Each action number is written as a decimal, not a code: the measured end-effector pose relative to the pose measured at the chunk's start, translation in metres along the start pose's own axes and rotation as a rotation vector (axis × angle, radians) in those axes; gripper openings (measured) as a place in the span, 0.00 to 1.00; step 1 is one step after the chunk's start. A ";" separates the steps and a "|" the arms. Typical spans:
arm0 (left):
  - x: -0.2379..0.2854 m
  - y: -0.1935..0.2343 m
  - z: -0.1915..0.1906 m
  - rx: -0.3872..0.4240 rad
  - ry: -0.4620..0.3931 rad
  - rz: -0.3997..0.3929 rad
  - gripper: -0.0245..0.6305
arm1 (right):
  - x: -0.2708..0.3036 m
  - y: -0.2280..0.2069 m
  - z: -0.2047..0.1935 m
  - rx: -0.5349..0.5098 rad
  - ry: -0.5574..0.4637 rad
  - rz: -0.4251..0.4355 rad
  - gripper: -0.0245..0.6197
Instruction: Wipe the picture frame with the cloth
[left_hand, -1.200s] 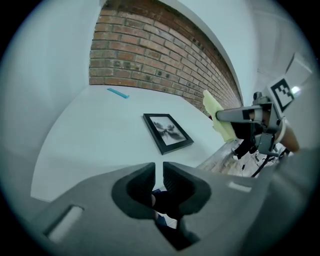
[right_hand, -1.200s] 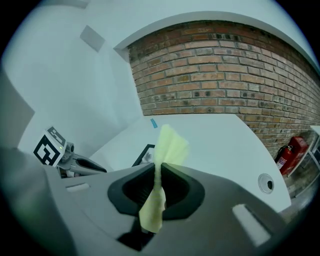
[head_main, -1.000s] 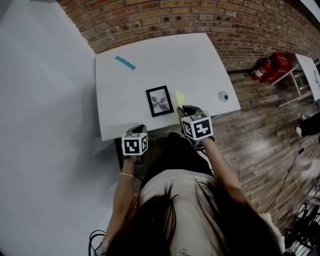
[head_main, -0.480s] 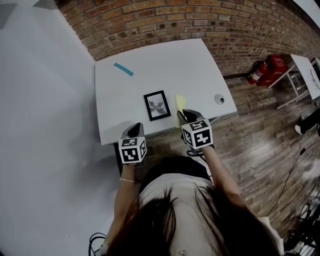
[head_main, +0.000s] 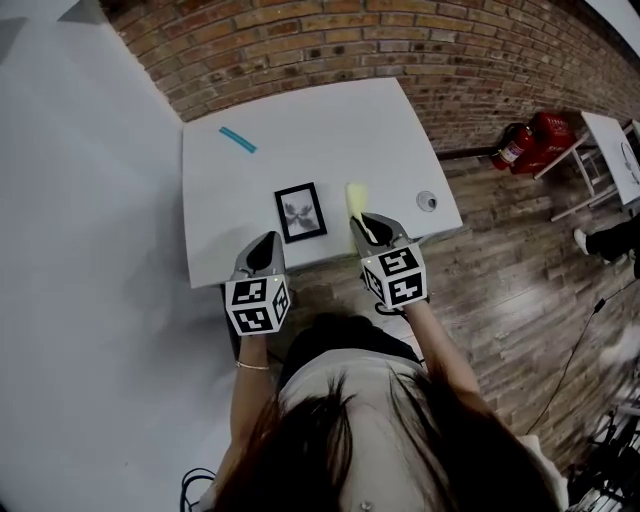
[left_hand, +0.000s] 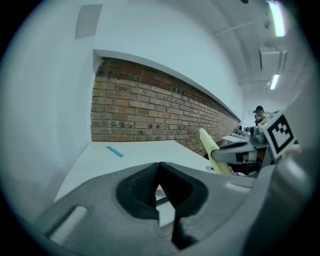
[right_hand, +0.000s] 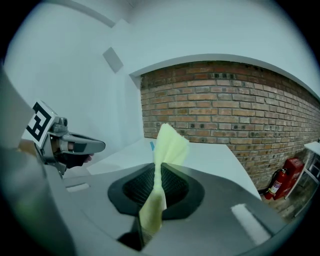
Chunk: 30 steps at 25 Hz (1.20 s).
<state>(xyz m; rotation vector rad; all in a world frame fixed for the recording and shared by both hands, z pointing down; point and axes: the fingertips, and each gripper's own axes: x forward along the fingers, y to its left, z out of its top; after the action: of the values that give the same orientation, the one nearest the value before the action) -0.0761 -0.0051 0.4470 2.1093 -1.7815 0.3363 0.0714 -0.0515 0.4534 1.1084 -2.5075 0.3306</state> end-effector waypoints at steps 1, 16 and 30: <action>-0.001 -0.004 0.006 0.003 -0.016 0.002 0.04 | -0.004 -0.002 0.005 -0.004 -0.016 0.002 0.10; -0.027 -0.063 0.094 0.115 -0.260 0.034 0.04 | -0.067 -0.027 0.073 -0.046 -0.238 -0.002 0.10; -0.044 -0.094 0.127 0.158 -0.333 0.060 0.04 | -0.114 -0.038 0.105 -0.122 -0.351 -0.016 0.10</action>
<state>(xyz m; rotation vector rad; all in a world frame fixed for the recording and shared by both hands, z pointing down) 0.0020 -0.0058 0.3029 2.3362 -2.0664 0.1498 0.1442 -0.0396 0.3120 1.2254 -2.7732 -0.0274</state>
